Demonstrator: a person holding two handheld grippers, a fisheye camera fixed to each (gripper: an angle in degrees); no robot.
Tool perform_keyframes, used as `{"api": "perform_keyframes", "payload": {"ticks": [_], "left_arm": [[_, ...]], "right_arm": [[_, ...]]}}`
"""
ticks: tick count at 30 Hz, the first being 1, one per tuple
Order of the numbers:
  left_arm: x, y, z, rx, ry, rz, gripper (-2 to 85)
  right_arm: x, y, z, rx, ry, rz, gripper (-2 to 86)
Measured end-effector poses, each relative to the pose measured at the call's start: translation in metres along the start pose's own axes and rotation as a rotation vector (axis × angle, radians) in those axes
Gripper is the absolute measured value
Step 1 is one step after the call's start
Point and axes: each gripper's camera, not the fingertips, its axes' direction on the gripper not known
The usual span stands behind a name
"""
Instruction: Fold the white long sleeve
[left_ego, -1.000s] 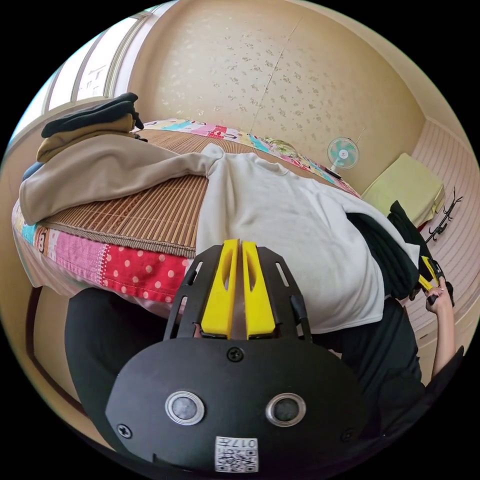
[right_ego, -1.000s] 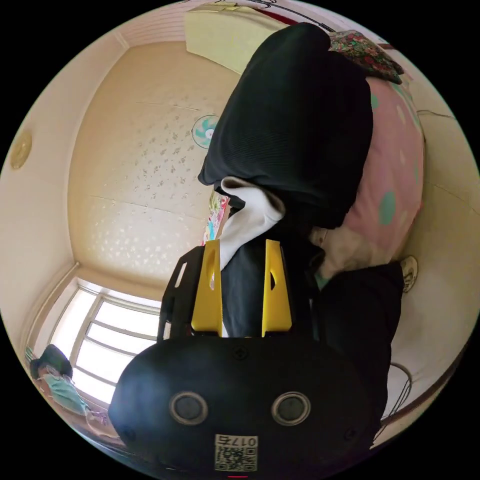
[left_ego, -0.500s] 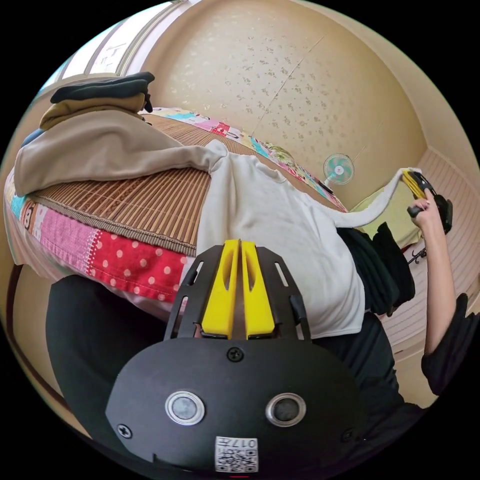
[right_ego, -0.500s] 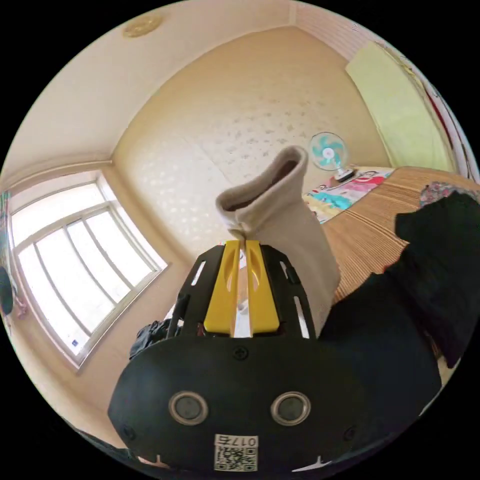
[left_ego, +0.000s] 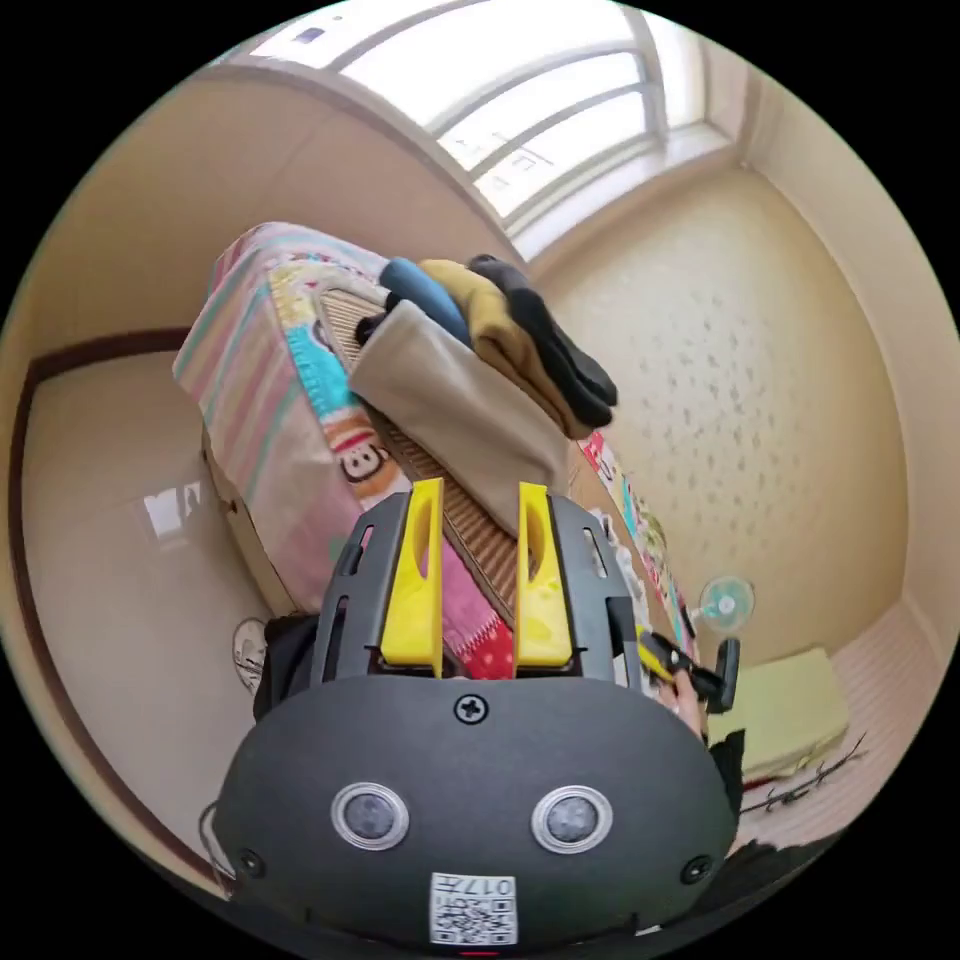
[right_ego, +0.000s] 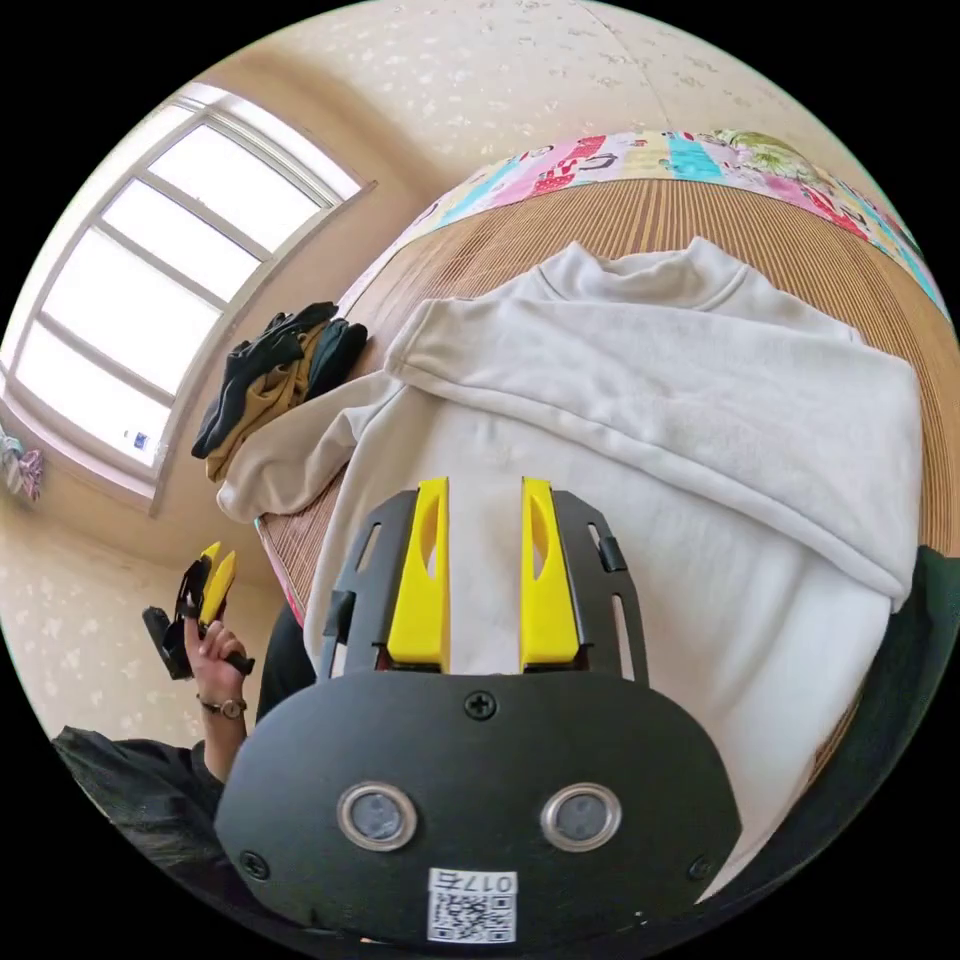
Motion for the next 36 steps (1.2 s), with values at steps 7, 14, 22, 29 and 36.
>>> {"api": "perform_keyframes", "payload": {"ticks": [7,14,22,29,36], "left_arm": [[-0.065,-0.083,0.025,-0.01,0.105,-0.282,11.1],[-0.068,-0.077,-0.006,0.049,0.223,-0.303,13.1],[-0.074,-0.077,-0.041,0.159,0.079,-0.178,11.9],[-0.045,-0.05,-0.056,0.169,0.055,0.004,4.5],[0.129,0.029,-0.139,0.446,0.33,0.354,3.8]], "right_arm": [[0.027,0.054,-0.039,-0.04,0.092,-0.042,8.7],[0.04,0.074,-0.048,0.008,0.044,-0.057,7.8],[0.074,0.096,-0.062,0.066,-0.071,-0.014,6.1],[0.114,0.117,-0.077,0.109,-0.246,0.032,5.2],[0.136,0.13,-0.078,0.08,-0.369,0.022,1.8]]}}
